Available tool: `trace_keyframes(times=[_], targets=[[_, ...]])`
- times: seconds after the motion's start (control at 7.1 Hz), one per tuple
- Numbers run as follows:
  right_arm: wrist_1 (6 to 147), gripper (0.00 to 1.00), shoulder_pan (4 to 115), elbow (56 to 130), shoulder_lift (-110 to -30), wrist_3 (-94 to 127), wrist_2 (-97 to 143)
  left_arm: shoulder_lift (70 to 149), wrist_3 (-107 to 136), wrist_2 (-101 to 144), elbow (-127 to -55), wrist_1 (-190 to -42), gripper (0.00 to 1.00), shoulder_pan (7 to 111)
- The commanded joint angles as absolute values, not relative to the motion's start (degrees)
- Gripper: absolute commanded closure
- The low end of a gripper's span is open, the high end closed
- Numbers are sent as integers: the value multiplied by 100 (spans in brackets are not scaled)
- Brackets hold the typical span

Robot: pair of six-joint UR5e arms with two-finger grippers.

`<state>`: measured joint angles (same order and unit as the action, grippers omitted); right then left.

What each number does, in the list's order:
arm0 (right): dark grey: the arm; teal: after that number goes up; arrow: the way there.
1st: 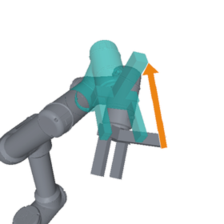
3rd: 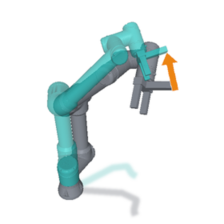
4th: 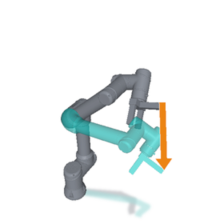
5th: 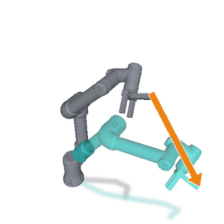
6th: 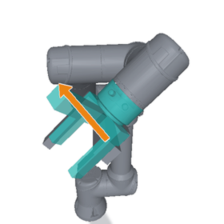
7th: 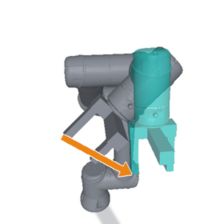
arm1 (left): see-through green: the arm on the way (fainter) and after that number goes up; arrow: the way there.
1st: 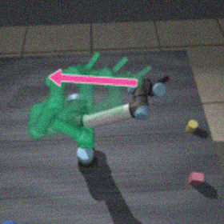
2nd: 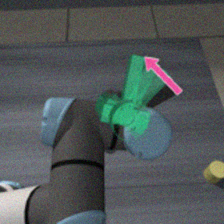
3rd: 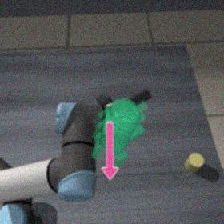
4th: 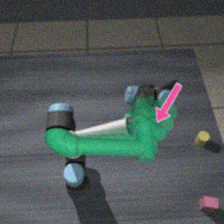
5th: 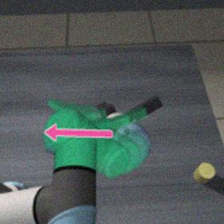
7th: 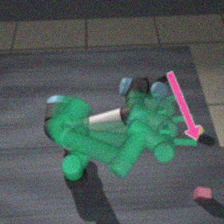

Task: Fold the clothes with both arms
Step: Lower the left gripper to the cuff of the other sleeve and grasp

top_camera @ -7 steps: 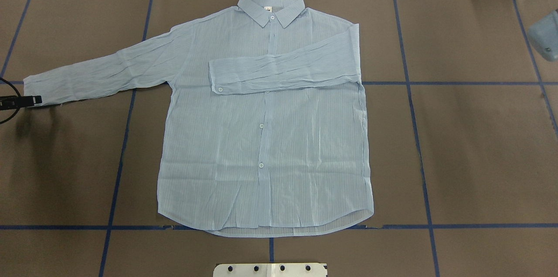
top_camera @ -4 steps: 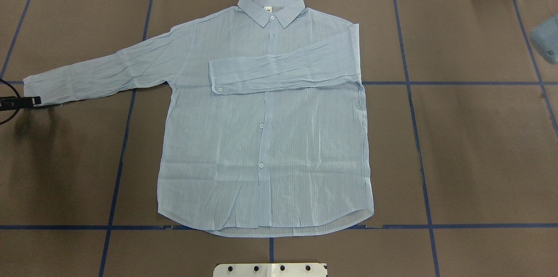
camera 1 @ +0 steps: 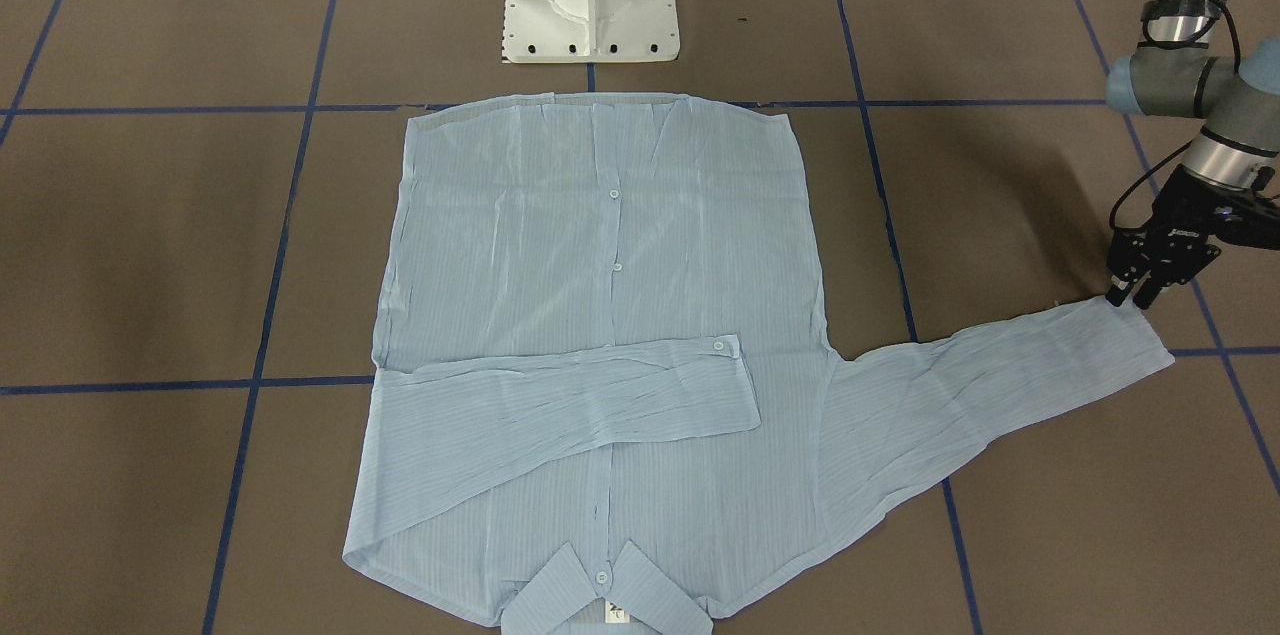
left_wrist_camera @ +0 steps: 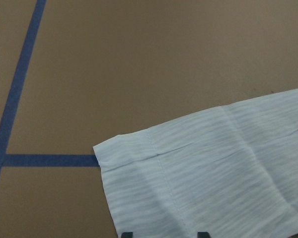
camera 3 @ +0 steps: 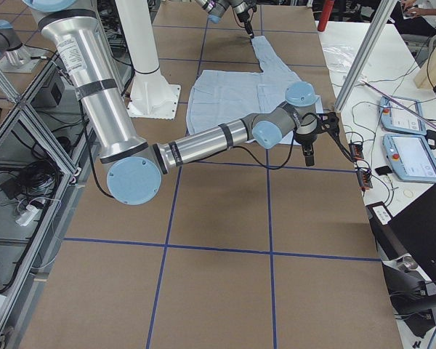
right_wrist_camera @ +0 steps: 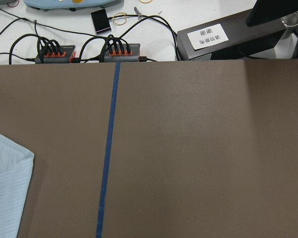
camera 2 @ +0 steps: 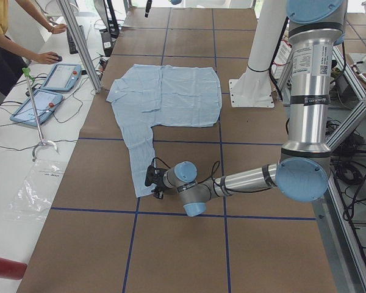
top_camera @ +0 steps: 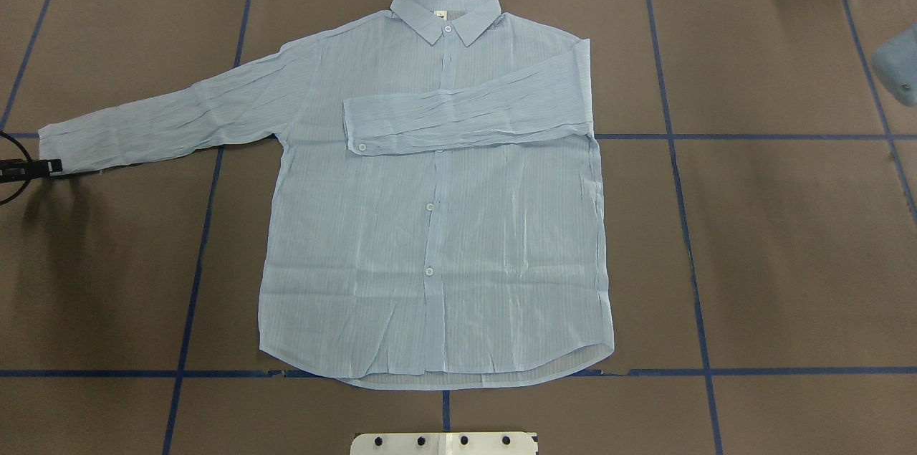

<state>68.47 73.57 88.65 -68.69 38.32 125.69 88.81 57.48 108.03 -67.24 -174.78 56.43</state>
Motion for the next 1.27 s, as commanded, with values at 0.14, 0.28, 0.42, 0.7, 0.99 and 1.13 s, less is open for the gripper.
trace_keyframes(times=[0.14,0.28,0.42,0.7,0.99,1.13], targets=[[6847,0,7356,8886,-6873,3841,12586,8868,5748,10802,-6724,-17481,69,5643],[6847,0,7356,8938,-6917,3841,12586,8859,5748,10802,-6724,-17490,74,5643],[6847,0,7356,8956,-6934,3841,12586,8851,5748,10810,-6724,-17490,92,5643],[6847,0,7356,8965,-6935,3876,12586,8851,5739,10845,-6741,-17490,100,5643],[6847,0,7356,8965,-6935,3902,12595,8929,5704,10881,-7195,-17482,100,5669],[6847,0,7356,8974,-6935,3911,12595,9017,5226,10863,-7520,-17464,100,5695]])
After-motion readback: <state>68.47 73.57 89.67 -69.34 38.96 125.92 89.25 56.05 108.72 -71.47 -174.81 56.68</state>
